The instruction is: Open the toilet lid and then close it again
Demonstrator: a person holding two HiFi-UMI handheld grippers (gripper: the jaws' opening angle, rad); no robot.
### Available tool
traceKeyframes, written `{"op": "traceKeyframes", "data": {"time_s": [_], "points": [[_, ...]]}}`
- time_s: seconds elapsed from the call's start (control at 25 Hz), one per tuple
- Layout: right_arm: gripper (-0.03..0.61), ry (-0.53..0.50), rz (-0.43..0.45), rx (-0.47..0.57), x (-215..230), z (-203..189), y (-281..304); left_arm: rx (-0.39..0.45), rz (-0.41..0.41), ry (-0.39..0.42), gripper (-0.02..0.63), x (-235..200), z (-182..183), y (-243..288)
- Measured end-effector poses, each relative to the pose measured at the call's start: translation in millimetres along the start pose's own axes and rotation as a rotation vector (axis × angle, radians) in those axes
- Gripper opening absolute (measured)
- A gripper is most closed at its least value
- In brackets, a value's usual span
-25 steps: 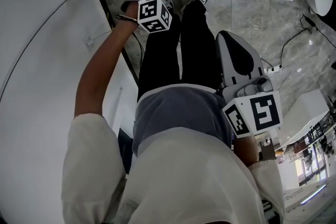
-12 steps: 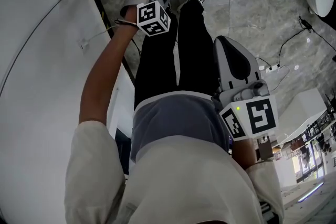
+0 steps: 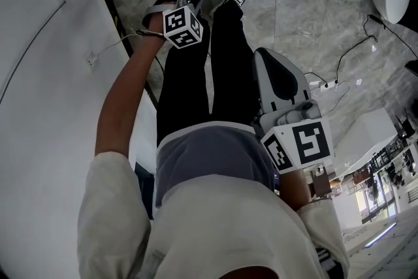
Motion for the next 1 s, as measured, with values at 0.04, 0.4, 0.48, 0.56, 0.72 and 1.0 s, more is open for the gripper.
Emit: {"op": "traceKeyframes", "data": {"time_s": [0.04, 0.4, 0.48, 0.56, 0.72, 1.0], "points": [[0.011, -0.002, -0.003, 0.000, 1.3, -0.6, 0.6, -0.006, -0.004, -0.001, 0.057, 0.8, -1.2, 3.6], [0.011, -0.011, -0.016, -0.032, 11.0, -19.0, 4.7, -0.039, -0.014, -0.029, 0.055, 6.7, -14.5, 31.3], [0.011, -0.010, -0.015, -0.036, 12.8, -21.0, 5.5, -0.052, -0.010, -0.038, 0.055, 7.7, -16.1, 37.1], [0.011, -0.007, -0.015, -0.040, 14.8, -22.3, 5.8, -0.066, -0.013, -0.048, 0.055, 9.0, -17.4, 42.1], [0.011, -0.001, -0.017, -0.045, 20.5, -25.4, 9.0, -0.084, -0.018, -0.051, 0.055, 10.2, -21.8, 52.7], [0.011, 0.003, -0.024, -0.065, 32.1, -29.8, 13.1, -0.118, -0.012, -0.022, 0.055, 12.7, -26.1, 67.2]]}}
Point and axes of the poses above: the fingertips, and each gripper's own axes: y forward along the fingers, x to its right, z out of its top, the point moved 8 cm from there along -y, backward along the fingers, and after that the axes turned 1 degree about y, right-handed, at the moved point
